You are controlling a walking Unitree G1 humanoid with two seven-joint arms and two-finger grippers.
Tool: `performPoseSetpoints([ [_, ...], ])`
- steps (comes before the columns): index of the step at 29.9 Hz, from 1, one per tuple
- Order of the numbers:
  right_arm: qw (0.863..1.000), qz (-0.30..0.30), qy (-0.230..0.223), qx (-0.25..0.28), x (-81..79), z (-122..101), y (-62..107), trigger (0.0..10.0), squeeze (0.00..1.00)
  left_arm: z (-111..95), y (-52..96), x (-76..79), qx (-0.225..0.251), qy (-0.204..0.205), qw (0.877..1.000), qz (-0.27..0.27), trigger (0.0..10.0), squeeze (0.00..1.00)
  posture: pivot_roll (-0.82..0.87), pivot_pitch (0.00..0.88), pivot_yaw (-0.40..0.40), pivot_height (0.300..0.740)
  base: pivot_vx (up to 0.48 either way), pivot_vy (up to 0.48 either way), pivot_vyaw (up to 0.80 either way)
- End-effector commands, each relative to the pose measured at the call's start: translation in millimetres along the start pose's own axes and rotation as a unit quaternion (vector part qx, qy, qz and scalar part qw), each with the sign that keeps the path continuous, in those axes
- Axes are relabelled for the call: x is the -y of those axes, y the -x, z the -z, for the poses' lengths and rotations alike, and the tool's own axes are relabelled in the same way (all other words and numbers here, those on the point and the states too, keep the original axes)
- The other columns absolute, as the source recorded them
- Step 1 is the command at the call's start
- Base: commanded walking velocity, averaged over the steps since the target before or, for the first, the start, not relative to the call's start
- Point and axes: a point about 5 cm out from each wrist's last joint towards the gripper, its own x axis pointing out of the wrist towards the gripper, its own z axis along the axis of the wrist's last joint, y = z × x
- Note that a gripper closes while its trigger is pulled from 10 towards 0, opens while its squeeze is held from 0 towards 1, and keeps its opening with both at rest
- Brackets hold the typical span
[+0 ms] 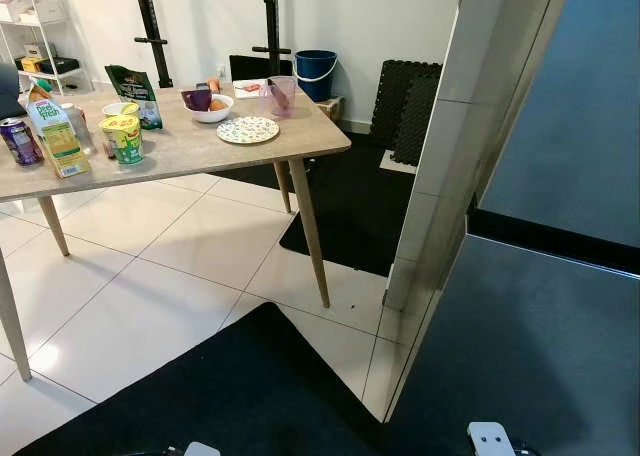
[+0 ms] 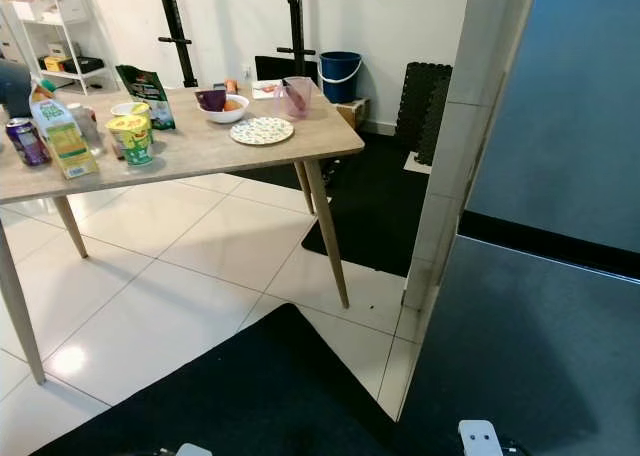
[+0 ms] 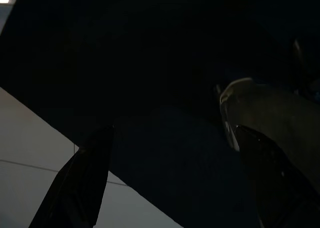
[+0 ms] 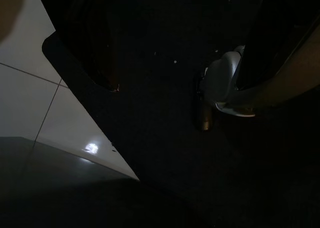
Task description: Restocking fridge
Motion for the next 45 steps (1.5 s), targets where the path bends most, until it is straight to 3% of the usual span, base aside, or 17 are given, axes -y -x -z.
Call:
performPoseSetpoints([
  [1, 1.0, 0.003, 0.008, -0.003, 2.8, 3, 1.0, 10.0, 0.0, -1, -0.5, 4.7, 0.001, -0.005, 1.0, 0.008, 10.0, 0.0, -0.05, 0.0, -0.01, 0.74, 0.0, 0.0, 0.0],
  [7, 1.0, 0.003, 0.004, -0.014, 2.6, 12, 2.3, 10.0, 0.0, -1, -0.2, 0.3, 0.0, -0.009, 1.0, 0.005, 10.0, 0.0, -0.05, 0.0, -0.008, 0.74, 0.0, 0.0, 0.0],
  [31, 1.0, 0.004, 0.011, -0.008, 7.9, 6, 2.6, 10.0, 0.0, -4, -1.2, 5.7, 0.004, -0.005, 1.0, 0.01, 10.0, 0.0, -0.03, 0.0, -0.02, 0.74, 0.0, 0.0, 0.0],
  [34, 1.0, 0.007, 0.002, -0.01, 7.3, 8, 2.6, 10.0, 0.0, 0, -0.4, 5.4, -0.001, -0.029, 0.999, 0.015, 10.0, 0.0, -0.03, 0.0, -0.023, 0.74, 0.0, 0.0, 0.0],
  [38, 1.0, 0.007, -0.001, -0.01, 7.1, 7, 2.3, 10.0, 0.0, 7, 1.2, -1.6, -0.013, 0.01, 1.0, 0.001, 10.0, 0.0, -0.04, 0.0, -0.014, 0.74, 0.0, 0.0, 0.0],
  [45, 1.0, 0.017, -0.008, -0.004, 13.4, 3, 3.1, 10.0, 0.0, 4, 1.1, -7.4, -0.007, 0.027, 1.0, -0.012, 10.0, 0.0, -0.04, 0.0, -0.016, 0.74, 0.0, 0.0, 0.0],
])
